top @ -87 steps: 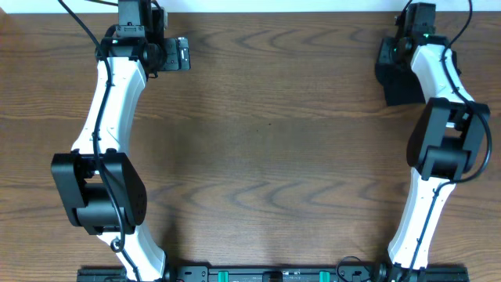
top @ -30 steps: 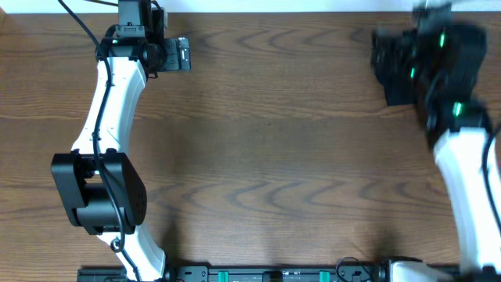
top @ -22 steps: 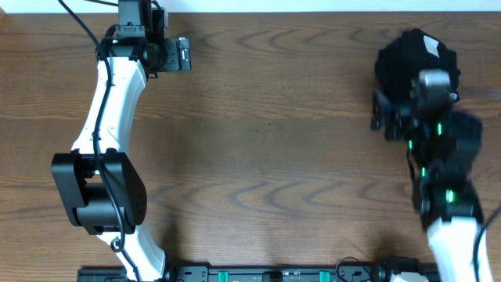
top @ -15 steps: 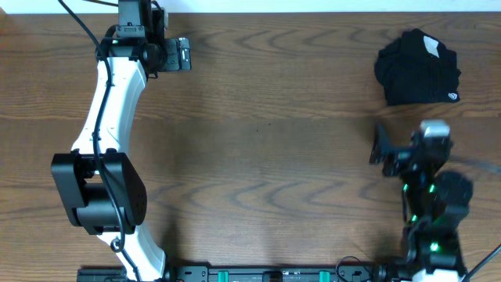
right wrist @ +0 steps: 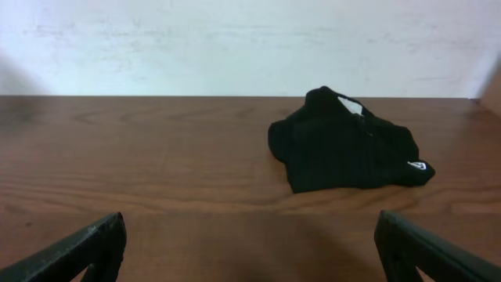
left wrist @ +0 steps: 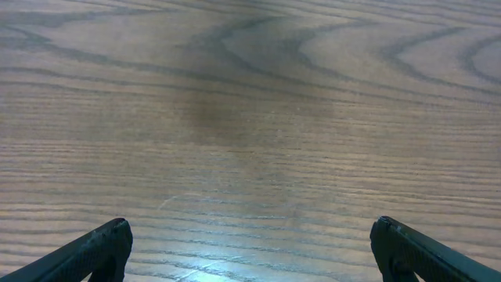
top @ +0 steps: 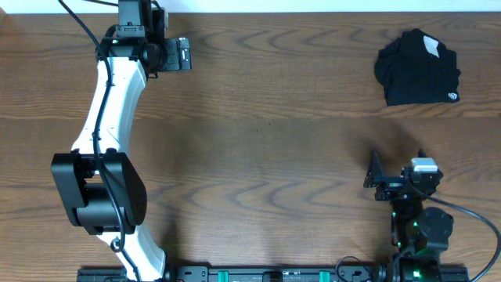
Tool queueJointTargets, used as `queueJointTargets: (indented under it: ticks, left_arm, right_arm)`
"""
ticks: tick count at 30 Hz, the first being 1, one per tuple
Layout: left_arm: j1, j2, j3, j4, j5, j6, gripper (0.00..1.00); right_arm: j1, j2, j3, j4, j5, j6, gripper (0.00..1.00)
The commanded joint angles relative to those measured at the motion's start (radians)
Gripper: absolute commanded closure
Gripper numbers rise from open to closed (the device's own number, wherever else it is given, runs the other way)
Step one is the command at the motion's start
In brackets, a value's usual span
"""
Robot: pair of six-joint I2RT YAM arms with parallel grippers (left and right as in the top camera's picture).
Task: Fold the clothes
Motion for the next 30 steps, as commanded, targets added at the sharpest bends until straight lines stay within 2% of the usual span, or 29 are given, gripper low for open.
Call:
queueJointTargets:
  ticks: [1,11,30]
  left_arm:
    - [-0.002,0.006,0.000,-0.002,-0.002,-0.004,0.02]
    - [-0.002,0.006,0.000,-0.002,-0.002,-0.004,0.02]
    - [-0.002,0.006,0.000,-0.002,-0.002,-0.004,0.02]
  right_arm:
    - [-0.010,-0.054,-0.026,-0.016,0.014,-0.018,0.01]
    - [-0.010,-0.208,-0.048,-0.106,-0.002,-0.018,0.01]
    - [-0.008,-0.205,-0.048,-0.110,-0.005,-0.013,0.01]
